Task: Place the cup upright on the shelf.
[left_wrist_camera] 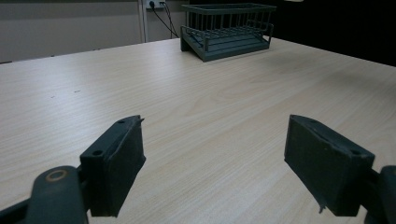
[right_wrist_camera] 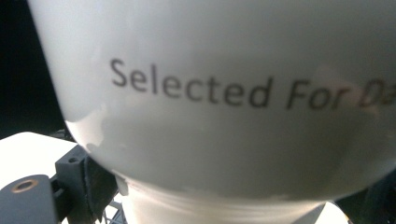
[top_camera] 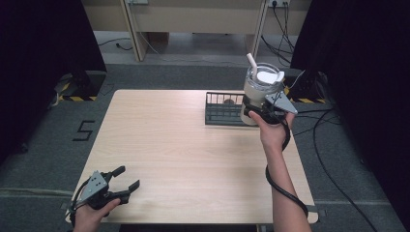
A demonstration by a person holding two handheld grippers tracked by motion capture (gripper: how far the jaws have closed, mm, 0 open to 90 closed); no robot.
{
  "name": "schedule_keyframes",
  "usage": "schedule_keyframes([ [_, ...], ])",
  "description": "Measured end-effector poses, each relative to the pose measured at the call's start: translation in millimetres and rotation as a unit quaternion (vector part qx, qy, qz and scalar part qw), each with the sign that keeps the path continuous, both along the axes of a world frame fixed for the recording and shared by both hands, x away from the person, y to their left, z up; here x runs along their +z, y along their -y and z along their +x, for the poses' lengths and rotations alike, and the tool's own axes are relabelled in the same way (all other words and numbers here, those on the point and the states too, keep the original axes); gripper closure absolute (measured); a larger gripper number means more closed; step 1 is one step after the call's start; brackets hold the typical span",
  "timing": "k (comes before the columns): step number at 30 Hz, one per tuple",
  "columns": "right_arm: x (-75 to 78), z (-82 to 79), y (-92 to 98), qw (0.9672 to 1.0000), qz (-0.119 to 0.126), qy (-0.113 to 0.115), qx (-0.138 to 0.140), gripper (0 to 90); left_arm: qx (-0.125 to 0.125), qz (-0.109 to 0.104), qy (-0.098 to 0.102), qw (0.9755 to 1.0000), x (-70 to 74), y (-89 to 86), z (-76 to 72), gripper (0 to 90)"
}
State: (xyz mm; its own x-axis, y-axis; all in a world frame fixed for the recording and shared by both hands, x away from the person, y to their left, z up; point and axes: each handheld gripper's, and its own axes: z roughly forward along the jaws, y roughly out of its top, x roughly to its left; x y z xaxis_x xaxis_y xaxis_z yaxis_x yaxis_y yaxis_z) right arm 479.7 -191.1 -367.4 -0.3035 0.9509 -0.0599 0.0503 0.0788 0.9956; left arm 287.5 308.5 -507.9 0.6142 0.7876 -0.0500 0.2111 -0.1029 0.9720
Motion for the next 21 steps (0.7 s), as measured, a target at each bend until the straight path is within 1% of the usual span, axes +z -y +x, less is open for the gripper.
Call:
schedule_keyframes([
  [4,3.2,6.7,-0.6,1.0000,-0.004,0.004,-0.001,9.9,0.001,-0.001,-0.001,1.0000,-0.5,-0.1,0.6,19.0],
  [13,8.8,16.3,-3.8,1.0000,-0.004,0.008,-0.001,9.9,0.002,-0.001,-0.002,1.0000,-0.8,-0.2,0.8,19.0],
  [21,7.0,24.8,-7.4,1.0000,0.000,0.006,-0.002,9.9,0.003,0.000,-0.001,1.0000,-0.6,-0.7,0.7,19.0],
])
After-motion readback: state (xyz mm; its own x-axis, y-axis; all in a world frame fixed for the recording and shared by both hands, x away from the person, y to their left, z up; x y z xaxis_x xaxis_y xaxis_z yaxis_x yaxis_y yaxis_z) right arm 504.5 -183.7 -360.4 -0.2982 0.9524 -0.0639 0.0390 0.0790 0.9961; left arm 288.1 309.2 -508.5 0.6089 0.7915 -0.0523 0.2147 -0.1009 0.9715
